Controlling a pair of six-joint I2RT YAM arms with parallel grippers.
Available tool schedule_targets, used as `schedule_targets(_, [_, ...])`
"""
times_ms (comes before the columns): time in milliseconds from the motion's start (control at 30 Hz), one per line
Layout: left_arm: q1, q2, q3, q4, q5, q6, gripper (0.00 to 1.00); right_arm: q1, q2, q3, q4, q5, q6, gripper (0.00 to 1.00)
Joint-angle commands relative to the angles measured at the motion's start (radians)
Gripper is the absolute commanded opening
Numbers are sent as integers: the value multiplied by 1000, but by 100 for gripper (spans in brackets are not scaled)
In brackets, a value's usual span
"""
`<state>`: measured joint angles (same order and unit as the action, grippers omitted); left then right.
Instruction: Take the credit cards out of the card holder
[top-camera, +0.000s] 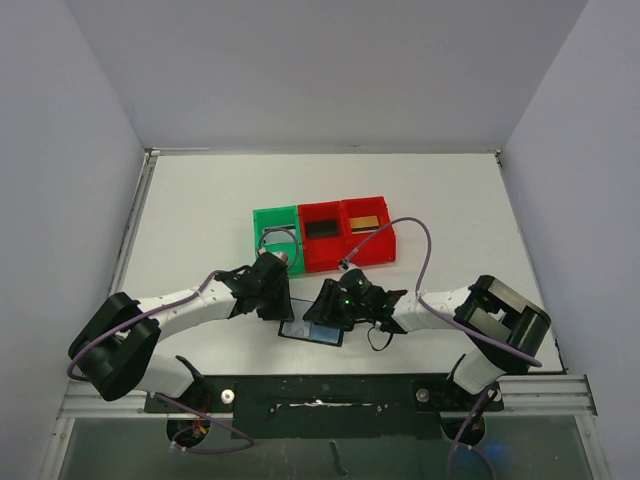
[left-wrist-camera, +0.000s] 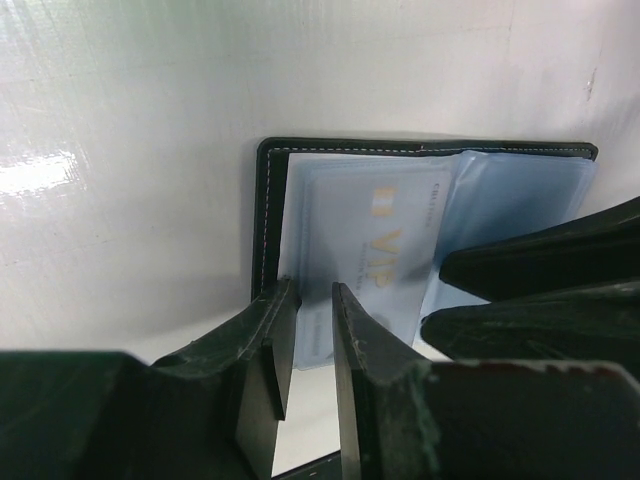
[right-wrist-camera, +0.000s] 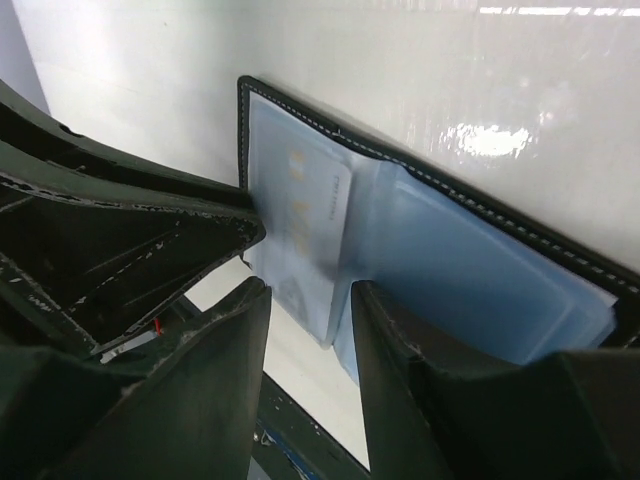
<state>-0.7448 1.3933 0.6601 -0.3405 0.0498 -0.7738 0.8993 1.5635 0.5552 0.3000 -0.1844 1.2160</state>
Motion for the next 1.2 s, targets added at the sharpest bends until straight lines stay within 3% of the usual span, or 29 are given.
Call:
schedule_targets(0, [-4,-20,1,20,8,-2,21,43,17,67,-156,105,18,40])
schedule_targets(167, [-4,-20,1,28,20,-4,21,62,19,73,-172,134,30,38])
schedule_targets(433, [-4,-14,-38,68,88,6,21,45,56,35,70,35,39,31])
schedule_targets(700, [-4,-26,-59,83,98,-1,21,-21,27,-86,320,-62,63,0])
schedule_targets(733, [-5,-23,-58,83,97,-1,20,-26,22,-97,337,-71,64,0])
schedule_targets(933, [-4,-22,-46,55,64,2,16,-54,-33,-141,327,-79,50,0])
schedule_targets(1167, [-4,-7,-42,52,51,2,11,-72,-102,-144,203,-59,3,0])
